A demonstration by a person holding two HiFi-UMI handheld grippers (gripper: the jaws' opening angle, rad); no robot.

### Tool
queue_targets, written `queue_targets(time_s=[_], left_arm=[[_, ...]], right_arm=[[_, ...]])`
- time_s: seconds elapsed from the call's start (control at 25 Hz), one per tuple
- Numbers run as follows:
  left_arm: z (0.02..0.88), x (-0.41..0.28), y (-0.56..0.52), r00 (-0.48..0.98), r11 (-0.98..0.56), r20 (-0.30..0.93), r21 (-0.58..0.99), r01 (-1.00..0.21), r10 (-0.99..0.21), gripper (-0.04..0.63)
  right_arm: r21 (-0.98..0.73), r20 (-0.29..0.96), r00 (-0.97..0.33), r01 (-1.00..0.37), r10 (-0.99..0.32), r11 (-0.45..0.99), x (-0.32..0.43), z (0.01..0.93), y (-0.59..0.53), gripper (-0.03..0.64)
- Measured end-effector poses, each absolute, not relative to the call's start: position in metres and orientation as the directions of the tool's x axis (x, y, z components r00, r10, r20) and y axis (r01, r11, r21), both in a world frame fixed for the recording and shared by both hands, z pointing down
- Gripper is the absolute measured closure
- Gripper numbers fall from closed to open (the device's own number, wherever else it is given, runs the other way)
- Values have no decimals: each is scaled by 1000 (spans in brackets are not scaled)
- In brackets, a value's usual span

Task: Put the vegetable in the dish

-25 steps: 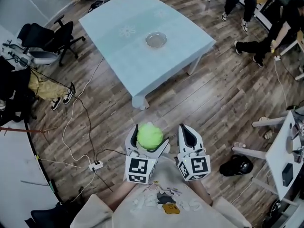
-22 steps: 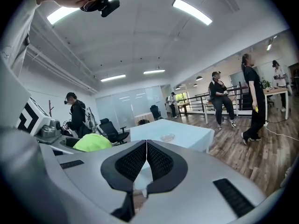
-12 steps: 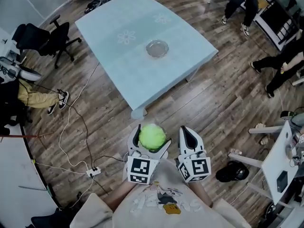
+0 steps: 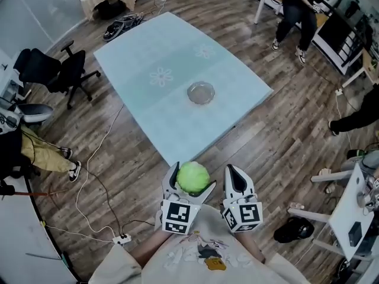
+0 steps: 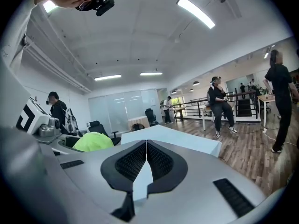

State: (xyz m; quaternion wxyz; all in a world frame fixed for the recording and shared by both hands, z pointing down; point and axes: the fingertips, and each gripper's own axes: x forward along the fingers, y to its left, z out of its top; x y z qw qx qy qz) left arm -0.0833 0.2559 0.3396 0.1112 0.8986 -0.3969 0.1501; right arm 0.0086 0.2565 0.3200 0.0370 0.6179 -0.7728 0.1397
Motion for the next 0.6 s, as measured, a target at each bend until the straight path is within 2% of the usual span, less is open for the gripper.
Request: queue_targets(time_s=[0.6], left_arm=[[357, -111, 184, 670, -687, 367, 105, -719, -645, 64]], right_arm=[[-158, 242, -191, -975, -951, 156, -18, 333, 185, 594]])
